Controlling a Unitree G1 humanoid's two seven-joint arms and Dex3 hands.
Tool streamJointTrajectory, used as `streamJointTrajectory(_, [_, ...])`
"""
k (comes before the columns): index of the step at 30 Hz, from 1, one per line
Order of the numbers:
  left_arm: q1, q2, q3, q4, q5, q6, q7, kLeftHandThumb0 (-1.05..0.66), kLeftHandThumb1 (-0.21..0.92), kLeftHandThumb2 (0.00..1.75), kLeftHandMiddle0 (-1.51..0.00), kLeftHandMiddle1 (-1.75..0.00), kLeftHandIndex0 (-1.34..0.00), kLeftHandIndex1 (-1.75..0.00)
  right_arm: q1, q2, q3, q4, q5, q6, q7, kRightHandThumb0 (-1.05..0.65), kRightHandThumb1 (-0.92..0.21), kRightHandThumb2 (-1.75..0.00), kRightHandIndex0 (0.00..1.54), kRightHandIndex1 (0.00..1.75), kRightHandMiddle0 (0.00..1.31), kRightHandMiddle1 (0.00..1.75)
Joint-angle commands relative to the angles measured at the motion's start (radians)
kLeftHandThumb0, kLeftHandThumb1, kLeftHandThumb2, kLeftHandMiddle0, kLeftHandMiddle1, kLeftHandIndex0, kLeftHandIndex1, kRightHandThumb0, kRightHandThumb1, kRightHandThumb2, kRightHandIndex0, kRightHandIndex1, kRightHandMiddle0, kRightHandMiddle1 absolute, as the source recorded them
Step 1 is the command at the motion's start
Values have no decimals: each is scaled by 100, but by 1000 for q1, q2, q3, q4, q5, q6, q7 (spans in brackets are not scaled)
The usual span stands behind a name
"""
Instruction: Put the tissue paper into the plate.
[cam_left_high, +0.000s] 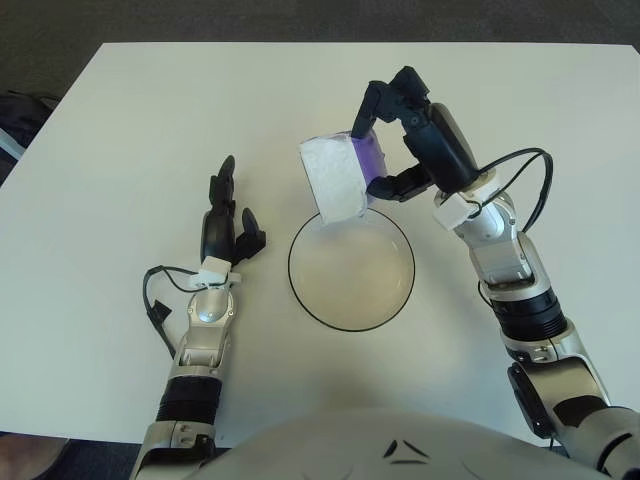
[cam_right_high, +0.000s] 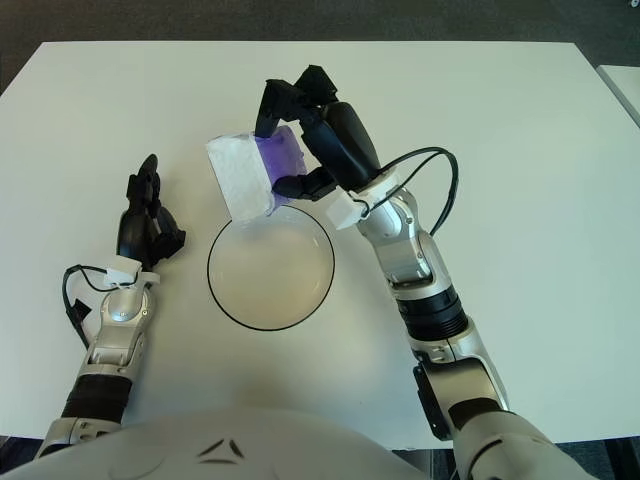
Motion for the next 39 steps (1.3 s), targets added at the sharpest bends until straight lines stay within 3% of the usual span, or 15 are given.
streamJointTrajectory(1, [91,2,-5,144,29,26,6,-75,92,104,-15,-1,0,-46,-3,-26,-25,-20,42,-57,25,0,6,-166,98,149,68,175])
streamJointTrajectory(14, [94,16,-8,130,18,70,-18,-83,92,102,-12,0,0,-41,-7,-74,-32,-27,92,-92,133,0,4,-164,96,151,65,175])
streamJointTrajectory(39, [78,30,4,153,-11,74,-59,-87,92,101,-8,0,0,-27,21,-119,-36,-77,80,-20,251,0,2,-164,94,155,64,175])
